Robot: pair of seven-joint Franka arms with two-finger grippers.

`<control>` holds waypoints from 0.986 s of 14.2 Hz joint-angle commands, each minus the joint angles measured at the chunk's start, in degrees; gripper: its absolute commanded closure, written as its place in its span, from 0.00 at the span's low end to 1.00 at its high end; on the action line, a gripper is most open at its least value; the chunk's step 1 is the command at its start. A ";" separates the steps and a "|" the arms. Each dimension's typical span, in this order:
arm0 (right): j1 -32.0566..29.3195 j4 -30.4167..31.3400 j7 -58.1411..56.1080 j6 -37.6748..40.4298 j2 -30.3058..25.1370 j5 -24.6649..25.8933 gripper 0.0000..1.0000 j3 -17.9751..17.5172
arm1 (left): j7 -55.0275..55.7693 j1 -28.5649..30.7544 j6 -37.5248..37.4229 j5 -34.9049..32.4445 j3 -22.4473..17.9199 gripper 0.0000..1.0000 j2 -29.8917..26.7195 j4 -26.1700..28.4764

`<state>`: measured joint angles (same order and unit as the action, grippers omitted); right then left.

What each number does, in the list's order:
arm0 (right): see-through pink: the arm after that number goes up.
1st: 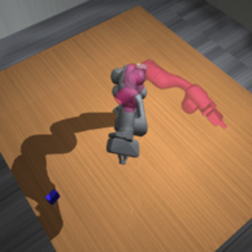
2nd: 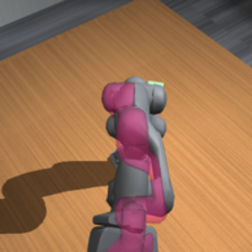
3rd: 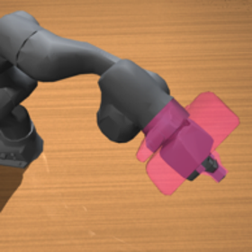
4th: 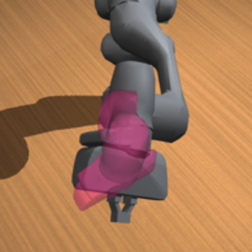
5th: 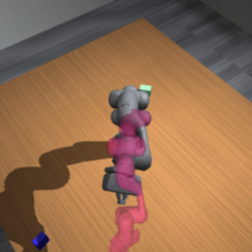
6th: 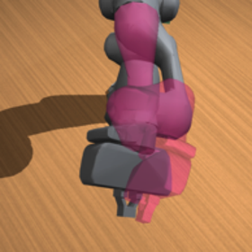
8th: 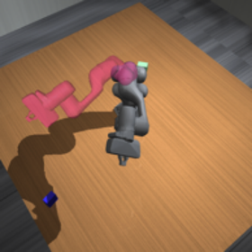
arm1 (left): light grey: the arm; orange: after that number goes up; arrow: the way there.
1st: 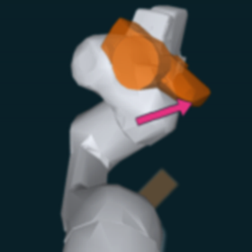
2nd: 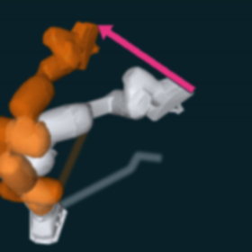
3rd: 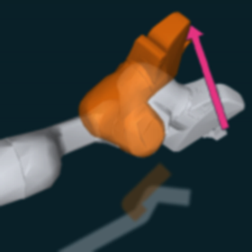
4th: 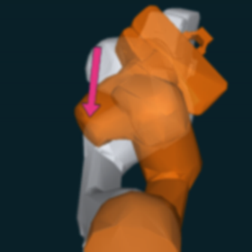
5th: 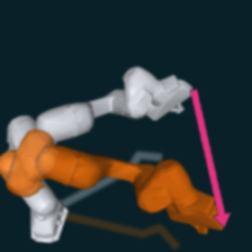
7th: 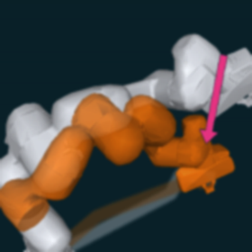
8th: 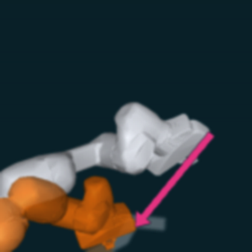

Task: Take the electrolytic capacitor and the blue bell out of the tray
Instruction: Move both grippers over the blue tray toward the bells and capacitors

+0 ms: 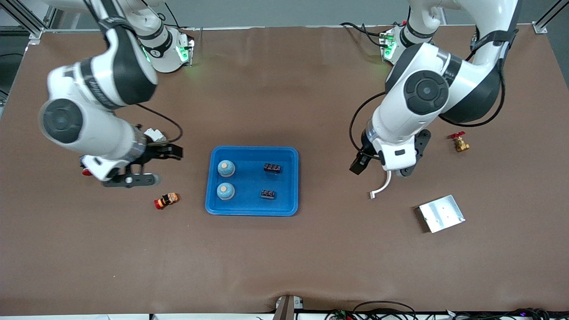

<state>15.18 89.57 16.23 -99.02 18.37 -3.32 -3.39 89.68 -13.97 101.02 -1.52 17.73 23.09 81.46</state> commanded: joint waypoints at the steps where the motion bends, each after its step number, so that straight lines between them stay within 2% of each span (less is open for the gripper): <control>1: 3.53 6.82 5.19 -7.39 -0.71 -1.51 0.00 0.58 | 5.31 -2.45 -0.39 -2.07 -0.42 0.00 4.32 -5.08; 3: 5.46 9.73 11.51 -12.58 0.87 -1.51 0.00 -0.21 | 9.53 -3.69 0.40 -3.49 -0.42 0.00 6.43 -6.75; 5: 8.27 9.83 17.14 -14.09 2.54 -1.25 0.00 -0.13 | 13.39 -4.57 2.06 -3.58 -0.51 0.00 7.84 -7.28; 9: 11.01 10.45 19.80 -18.31 6.50 -0.72 0.00 -0.13 | 20.25 -6.41 6.10 -3.66 -0.51 0.00 10.56 -7.37; 13: 11.28 11.50 19.89 -21.30 8.79 -0.46 0.00 0.14 | 27.72 -10.18 9.72 -3.67 -4.27 0.00 14.51 -10.35; 14: 10.75 13.59 19.89 -23.04 8.79 -0.46 0.00 0.22 | 29.13 -11.76 10.07 -3.67 -5.59 0.00 15.48 -11.32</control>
<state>26.24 100.48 35.40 -119.63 27.35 -3.89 -3.44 115.46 -22.54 110.99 -3.89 14.81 35.62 74.49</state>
